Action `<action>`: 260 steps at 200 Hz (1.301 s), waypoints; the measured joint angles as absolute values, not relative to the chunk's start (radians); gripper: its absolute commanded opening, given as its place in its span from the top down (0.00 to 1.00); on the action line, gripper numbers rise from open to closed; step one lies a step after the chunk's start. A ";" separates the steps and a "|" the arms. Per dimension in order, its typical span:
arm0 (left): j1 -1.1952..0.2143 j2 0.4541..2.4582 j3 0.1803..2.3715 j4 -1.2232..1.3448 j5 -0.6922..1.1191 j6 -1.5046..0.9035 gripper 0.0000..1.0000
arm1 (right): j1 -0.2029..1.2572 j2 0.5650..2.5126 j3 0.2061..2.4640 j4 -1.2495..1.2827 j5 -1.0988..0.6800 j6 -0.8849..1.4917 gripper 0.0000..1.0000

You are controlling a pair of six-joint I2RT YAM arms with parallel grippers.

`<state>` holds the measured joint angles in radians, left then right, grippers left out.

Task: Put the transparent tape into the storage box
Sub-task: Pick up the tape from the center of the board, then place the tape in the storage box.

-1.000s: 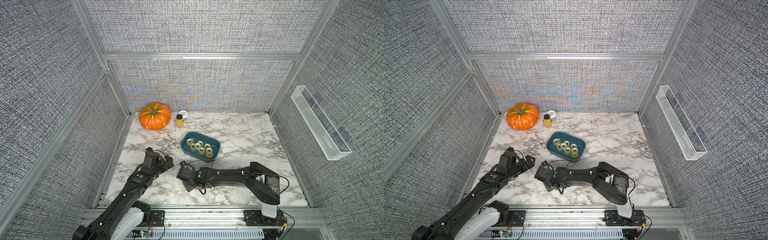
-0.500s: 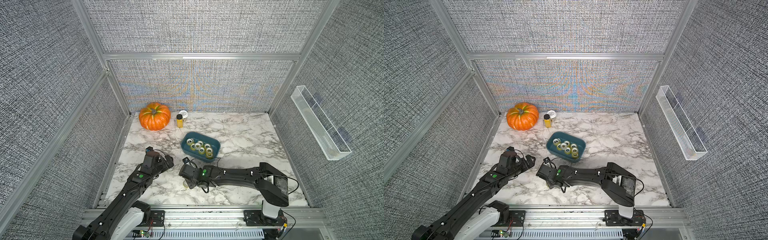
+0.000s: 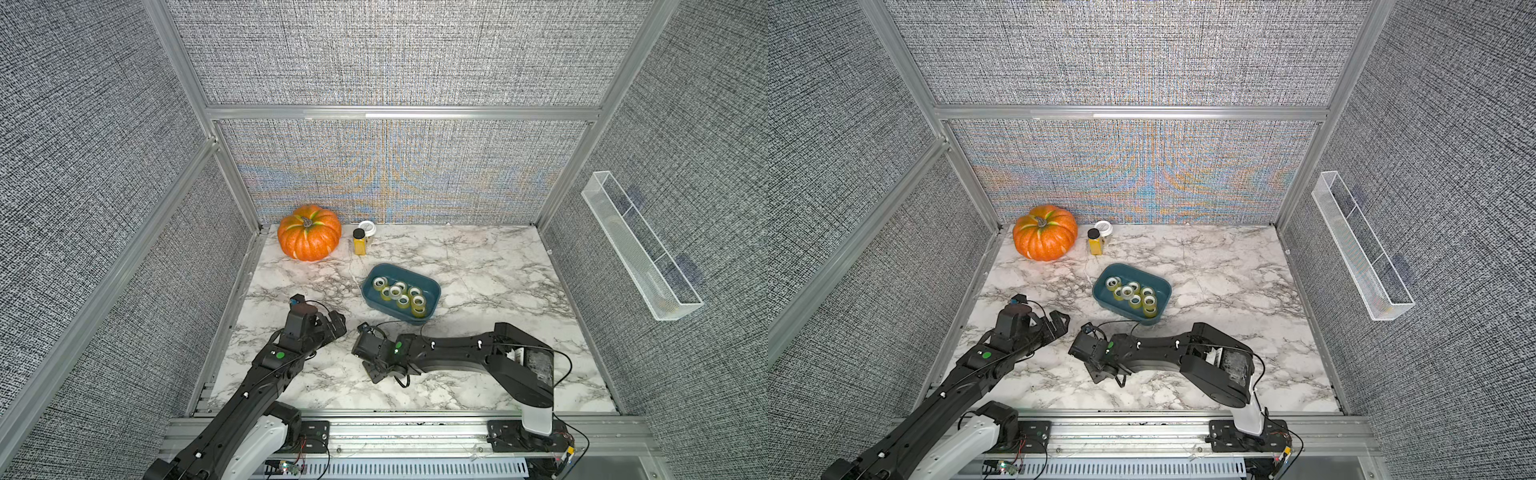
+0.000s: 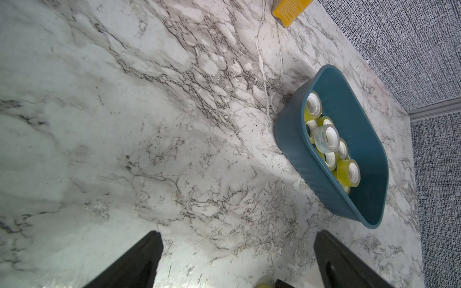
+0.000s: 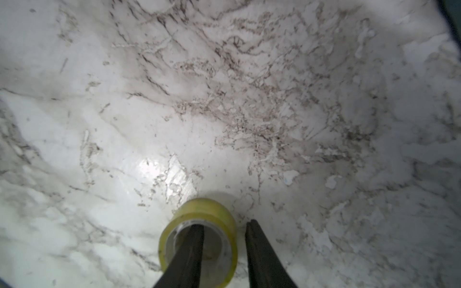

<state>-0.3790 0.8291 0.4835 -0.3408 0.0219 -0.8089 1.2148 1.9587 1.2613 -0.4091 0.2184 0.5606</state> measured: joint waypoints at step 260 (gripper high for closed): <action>-0.379 0.896 0.481 -0.308 0.002 -0.809 0.00 | 0.683 1.937 1.491 -0.480 0.250 0.297 0.94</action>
<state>-0.3790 0.8955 0.4812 -0.3077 0.0017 -0.8089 0.6827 1.9366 1.4906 -0.4805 0.2501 0.2974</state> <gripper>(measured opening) 0.998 0.122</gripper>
